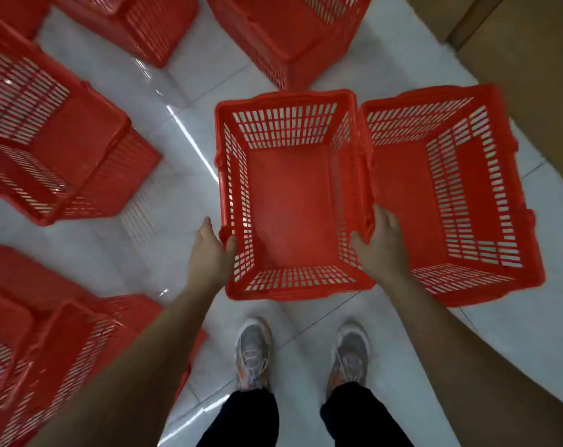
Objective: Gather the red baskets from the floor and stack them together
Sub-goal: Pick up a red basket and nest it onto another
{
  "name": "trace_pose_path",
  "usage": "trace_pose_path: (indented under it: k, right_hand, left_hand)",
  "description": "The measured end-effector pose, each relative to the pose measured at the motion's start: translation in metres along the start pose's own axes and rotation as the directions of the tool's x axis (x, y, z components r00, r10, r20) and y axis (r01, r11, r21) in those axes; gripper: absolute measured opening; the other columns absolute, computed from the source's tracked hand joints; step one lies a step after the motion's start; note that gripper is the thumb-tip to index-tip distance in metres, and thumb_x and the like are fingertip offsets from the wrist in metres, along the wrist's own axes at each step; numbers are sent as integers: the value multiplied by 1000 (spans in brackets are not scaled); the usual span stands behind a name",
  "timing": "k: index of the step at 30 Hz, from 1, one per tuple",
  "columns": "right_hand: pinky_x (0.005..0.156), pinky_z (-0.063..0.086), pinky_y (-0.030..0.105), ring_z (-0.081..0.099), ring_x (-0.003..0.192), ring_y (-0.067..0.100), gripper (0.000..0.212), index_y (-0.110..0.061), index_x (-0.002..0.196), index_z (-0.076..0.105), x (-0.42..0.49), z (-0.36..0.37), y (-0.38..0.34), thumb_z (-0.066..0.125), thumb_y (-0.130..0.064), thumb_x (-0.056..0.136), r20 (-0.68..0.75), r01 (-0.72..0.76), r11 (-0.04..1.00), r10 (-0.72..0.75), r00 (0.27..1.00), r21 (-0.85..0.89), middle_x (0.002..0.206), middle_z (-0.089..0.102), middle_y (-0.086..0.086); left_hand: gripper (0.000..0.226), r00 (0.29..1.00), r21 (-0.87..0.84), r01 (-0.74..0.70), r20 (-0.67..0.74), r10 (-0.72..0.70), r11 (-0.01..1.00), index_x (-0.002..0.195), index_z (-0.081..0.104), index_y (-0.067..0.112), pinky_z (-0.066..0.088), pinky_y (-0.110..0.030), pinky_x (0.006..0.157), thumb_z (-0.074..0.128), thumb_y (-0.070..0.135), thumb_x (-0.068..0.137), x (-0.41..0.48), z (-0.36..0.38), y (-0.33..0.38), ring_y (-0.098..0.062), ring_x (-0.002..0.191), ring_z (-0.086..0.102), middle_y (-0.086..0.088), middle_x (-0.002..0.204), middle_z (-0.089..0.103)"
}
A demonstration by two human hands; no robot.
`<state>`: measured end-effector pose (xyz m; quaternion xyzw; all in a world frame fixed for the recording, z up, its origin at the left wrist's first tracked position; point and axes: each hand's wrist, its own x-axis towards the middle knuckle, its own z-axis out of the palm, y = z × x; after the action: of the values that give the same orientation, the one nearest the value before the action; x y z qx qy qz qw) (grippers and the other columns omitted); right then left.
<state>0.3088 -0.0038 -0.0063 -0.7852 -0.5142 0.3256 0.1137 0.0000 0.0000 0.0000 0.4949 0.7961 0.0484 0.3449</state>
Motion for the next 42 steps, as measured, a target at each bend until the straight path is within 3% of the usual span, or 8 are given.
trace_pose_path:
  k: [4, 8, 14, 20, 24, 30, 39, 42]
  right_hand:
    - [103, 41, 45, 51, 122, 43, 68, 2, 148, 41, 18, 18, 4, 65, -21, 88, -79, 94, 979, -110, 991, -183, 136, 51, 25]
    - [88, 45, 47, 60, 104, 46, 64, 5, 143, 45, 45, 26, 2, 62, -26, 89, -127, 6, 946, -50, 991, -324, 114, 64, 30]
    - [94, 41, 39, 57, 109, 41, 41, 0, 128, 61, 36, 9, -19, 65, -16, 91, -27, 90, 992, -93, 995, -93, 113, 65, 22]
    - [91, 27, 13, 53, 110, 27, 40, 3, 133, 57, -31, -70, -114, 61, -9, 95, -78, 146, 973, -134, 988, 177, 115, 56, 16]
    - [92, 37, 29, 56, 107, 35, 36, 2, 128, 61, -86, -150, -197, 62, -7, 94, -56, 258, 950, -252, 966, 176, 111, 59, 21]
    - [77, 39, 30, 56, 86, 26, 24, -7, 115, 68, -190, -231, -320, 62, -6, 91, 63, 462, 868, -479, 876, 182, 100, 60, 14]
    - [80, 44, 34, 60, 88, 31, 23, -5, 113, 70, -353, -228, -463, 64, -11, 92, 245, 634, 738, -675, 696, 233, 95, 58, 9]
    - [86, 52, 46, 64, 93, 39, 26, -2, 115, 69, -403, -200, -501, 63, -15, 93, 295, 649, 721, -693, 658, 243, 101, 63, 19]
  left_hand:
    - [52, 997, -171, 74, 1, -75, 983, 144, 36, 13, 52, -50, 92, 49, 35, 99, 24, 26, -5, -31, 110, 64, -10, 130, 63]
    - [34, 994, -129, 21, -101, -34, 991, 131, 47, 10, 55, -51, 83, 49, 23, 99, 35, 33, -15, -33, 98, 67, -13, 115, 68]
    - [28, 945, -31, -113, -313, 98, 993, 124, 55, 9, 45, -40, 76, 53, 17, 97, 13, -20, -24, -38, 93, 65, -14, 107, 70]
    - [27, 937, -265, -46, -346, -50, 963, 122, 61, 14, 50, -37, 77, 55, 23, 97, -85, -140, 7, -30, 94, 67, -9, 105, 72]
    - [24, 856, -283, 10, -494, -155, 959, 116, 67, 15, 41, -33, 65, 64, 23, 93, -179, -238, 29, -32, 84, 68, -11, 93, 74]
    - [31, 713, -451, 97, -591, -379, 887, 120, 66, 13, 47, -34, 79, 67, 24, 91, -333, -350, 20, -29, 95, 68, -10, 104, 73]
    - [28, 438, -642, 162, -633, -638, 749, 118, 67, 16, 47, -33, 77, 65, 25, 92, -524, -436, -63, -26, 93, 67, -5, 102, 73]
    - [23, 371, -691, 144, -626, -686, 708, 114, 68, 22, 42, -29, 71, 64, 28, 92, -561, -459, -103, -21, 89, 67, 3, 96, 73]
